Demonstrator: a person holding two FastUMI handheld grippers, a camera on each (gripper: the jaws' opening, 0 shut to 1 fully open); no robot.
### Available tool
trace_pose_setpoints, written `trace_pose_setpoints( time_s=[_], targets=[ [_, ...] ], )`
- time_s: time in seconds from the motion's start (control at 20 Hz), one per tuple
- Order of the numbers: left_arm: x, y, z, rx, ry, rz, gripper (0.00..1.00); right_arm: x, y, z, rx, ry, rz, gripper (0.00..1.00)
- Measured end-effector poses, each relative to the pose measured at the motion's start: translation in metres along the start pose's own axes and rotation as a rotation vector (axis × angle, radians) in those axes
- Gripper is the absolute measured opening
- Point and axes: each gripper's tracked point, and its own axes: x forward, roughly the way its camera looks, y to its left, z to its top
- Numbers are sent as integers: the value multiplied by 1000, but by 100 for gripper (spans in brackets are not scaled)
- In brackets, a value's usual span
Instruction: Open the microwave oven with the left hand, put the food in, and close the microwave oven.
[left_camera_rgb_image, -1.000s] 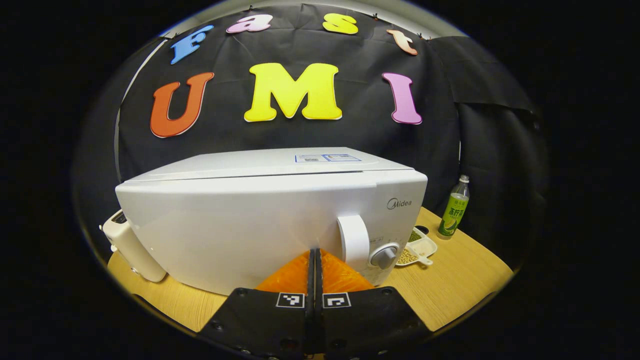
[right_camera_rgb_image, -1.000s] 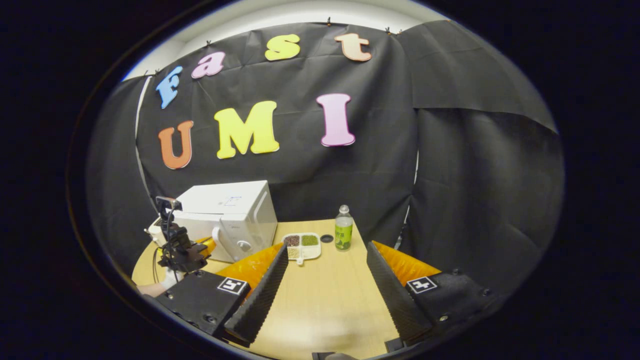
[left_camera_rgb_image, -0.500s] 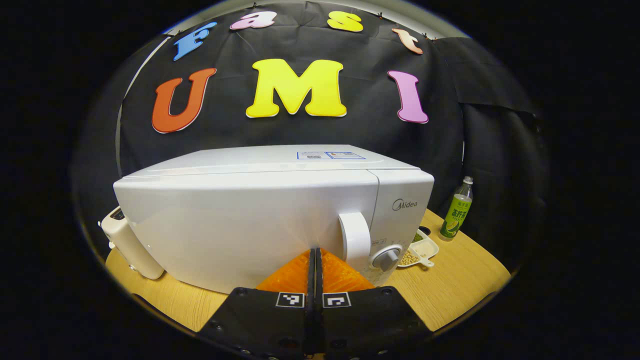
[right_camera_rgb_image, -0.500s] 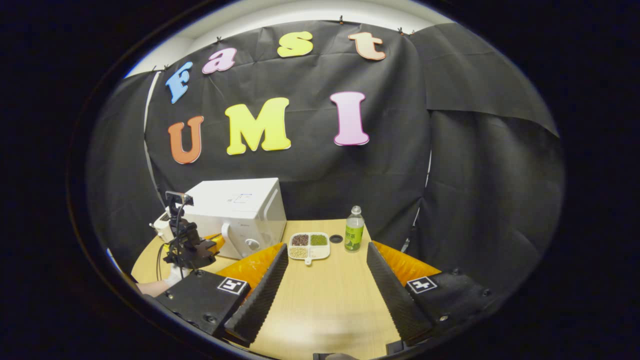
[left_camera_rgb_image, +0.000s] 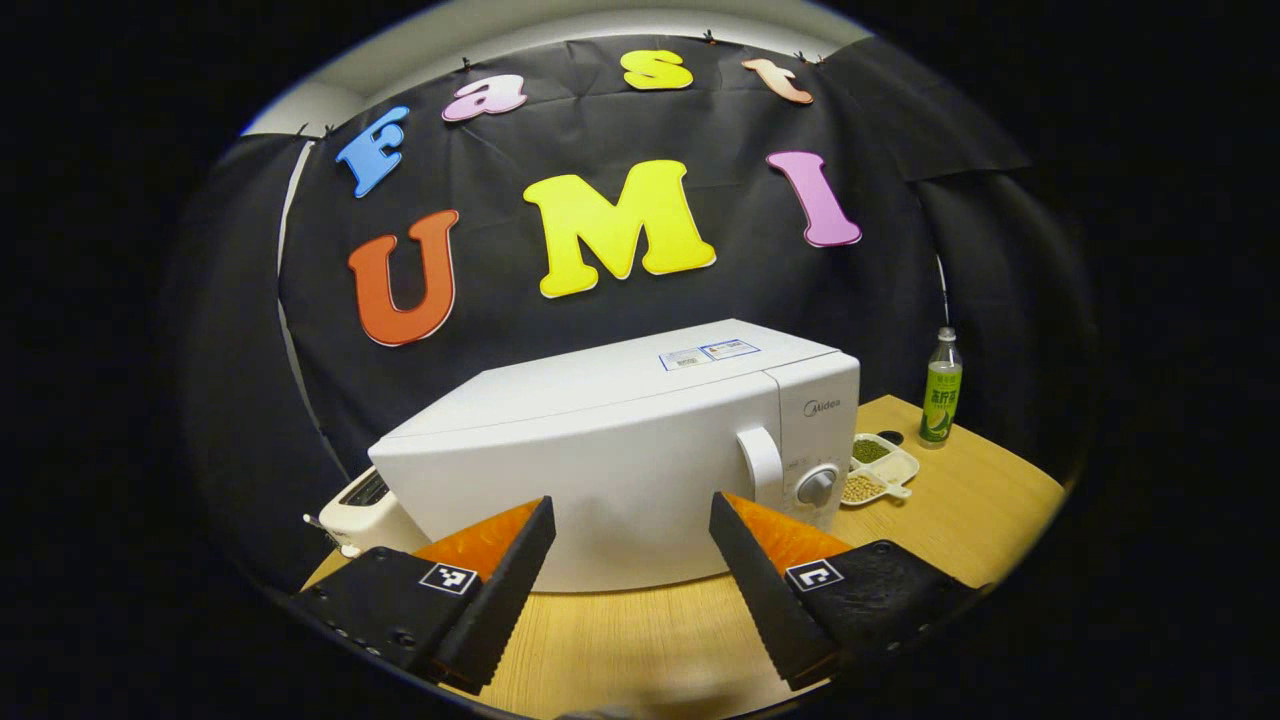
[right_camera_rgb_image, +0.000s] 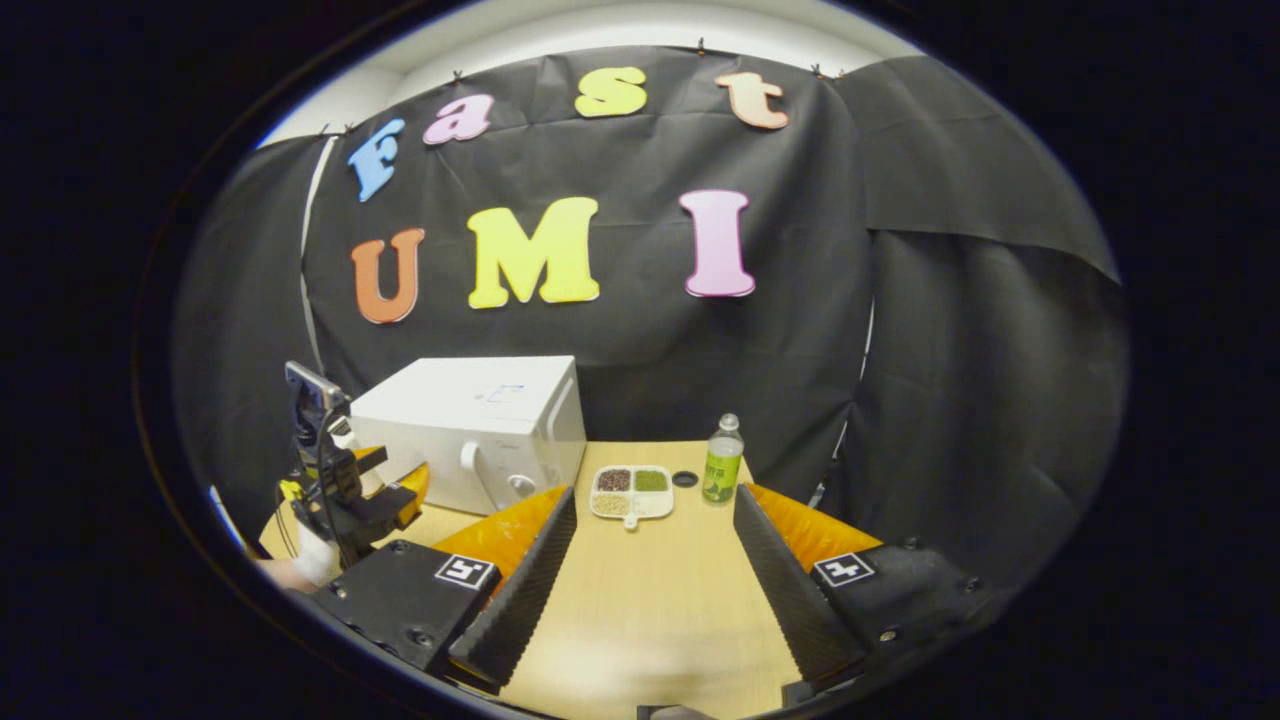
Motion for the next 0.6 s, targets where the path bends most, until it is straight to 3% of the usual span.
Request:
trace_pose_setpoints(
  time_s=[0.05,0.1,0.15,0.25,0.3,0.5,0.55,0.6],
  targets=[
    [-13,5,5,-11,-7,-5,96,-3,8,1,-14,-6,5,92],
    [-27,13,11,-24,-16,2,96,-6,16,0,-24,-14,11,100],
    [-41,25,16,-43,-17,27,96,-9,25,1,-37,-22,18,92],
    [-71,42,25,-83,-18,43,96,-14,41,1,-72,-42,24,92],
    [-85,46,31,-112,-18,33,96,-16,51,0,-80,-50,32,100],
    [-141,75,60,-137,-57,21,96,-16,84,0,-59,-74,62,100],
    [-150,86,66,-131,-66,38,96,-17,90,2,-47,-82,63,92],
    [-159,95,74,-132,-77,46,96,-17,94,3,-31,-92,59,100]
  ],
)
